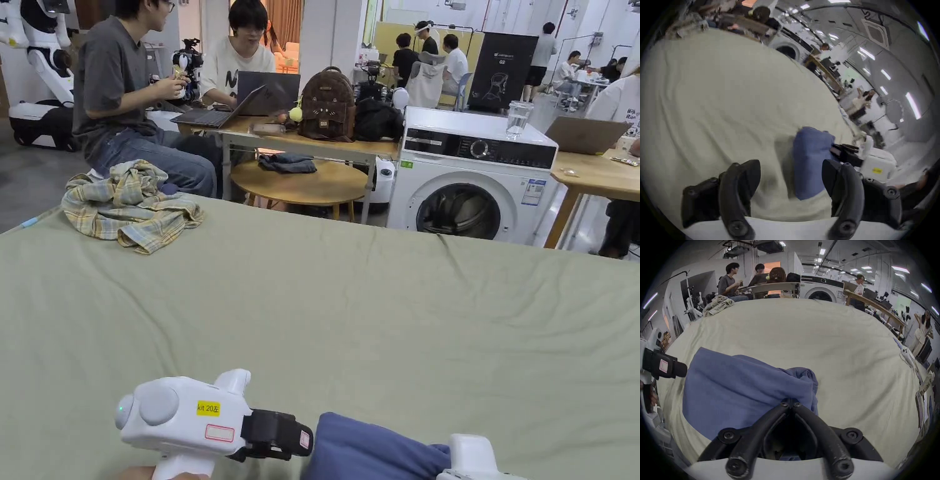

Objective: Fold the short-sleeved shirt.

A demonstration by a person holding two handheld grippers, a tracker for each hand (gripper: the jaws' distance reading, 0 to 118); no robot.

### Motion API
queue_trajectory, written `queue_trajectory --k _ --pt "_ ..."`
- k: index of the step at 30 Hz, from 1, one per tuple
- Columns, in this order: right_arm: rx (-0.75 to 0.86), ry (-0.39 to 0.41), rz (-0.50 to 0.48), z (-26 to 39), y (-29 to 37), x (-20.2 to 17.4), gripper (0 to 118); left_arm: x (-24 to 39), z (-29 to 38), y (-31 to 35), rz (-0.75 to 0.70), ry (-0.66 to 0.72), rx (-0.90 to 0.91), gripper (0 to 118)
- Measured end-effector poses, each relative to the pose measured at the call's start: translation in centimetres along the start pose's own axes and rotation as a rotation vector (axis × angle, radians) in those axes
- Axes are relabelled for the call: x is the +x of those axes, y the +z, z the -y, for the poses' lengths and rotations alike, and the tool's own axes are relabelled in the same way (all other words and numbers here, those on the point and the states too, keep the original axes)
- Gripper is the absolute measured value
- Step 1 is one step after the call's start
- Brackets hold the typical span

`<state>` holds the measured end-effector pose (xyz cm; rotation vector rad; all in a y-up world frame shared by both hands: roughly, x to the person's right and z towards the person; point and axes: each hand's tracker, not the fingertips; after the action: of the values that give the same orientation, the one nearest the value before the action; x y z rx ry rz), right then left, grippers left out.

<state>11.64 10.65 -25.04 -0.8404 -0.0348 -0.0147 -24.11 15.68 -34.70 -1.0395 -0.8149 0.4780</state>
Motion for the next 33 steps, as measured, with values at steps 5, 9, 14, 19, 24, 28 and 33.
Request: queue_trajectory --k 5,9,14,19,24,28,33 --pt "-0.001 -0.003 -0.001 0.0 0.0 0.0 0 -2.4 -1.0 -3.0 0.061 0.089 -0.087 79" --pt "0.002 -0.004 0.002 0.0 0.0 0.0 0 -4.9 -1.6 -5.9 0.234 0.208 -0.1 79" --pt "0.006 -0.017 -0.002 0.1 0.0 0.1 0 -3.4 0.0 -8.4 0.334 0.264 -0.101 79" --pt "0.011 -0.022 -0.003 0.2 0.0 0.1 0 -1.6 0.4 -10.0 0.271 0.201 -0.1 47" --pt "0.029 -0.018 -0.005 0.3 0.3 -0.1 0 -2.0 0.5 -9.8 0.235 0.225 -0.087 22" --pt "0.064 -0.001 0.009 0.1 1.0 -0.6 0 -1.6 -0.2 -9.2 0.231 0.241 -0.093 20" --pt "0.156 0.001 0.022 -1.0 2.7 -1.3 0 -0.7 -1.5 -7.1 0.214 0.24 -0.093 20"
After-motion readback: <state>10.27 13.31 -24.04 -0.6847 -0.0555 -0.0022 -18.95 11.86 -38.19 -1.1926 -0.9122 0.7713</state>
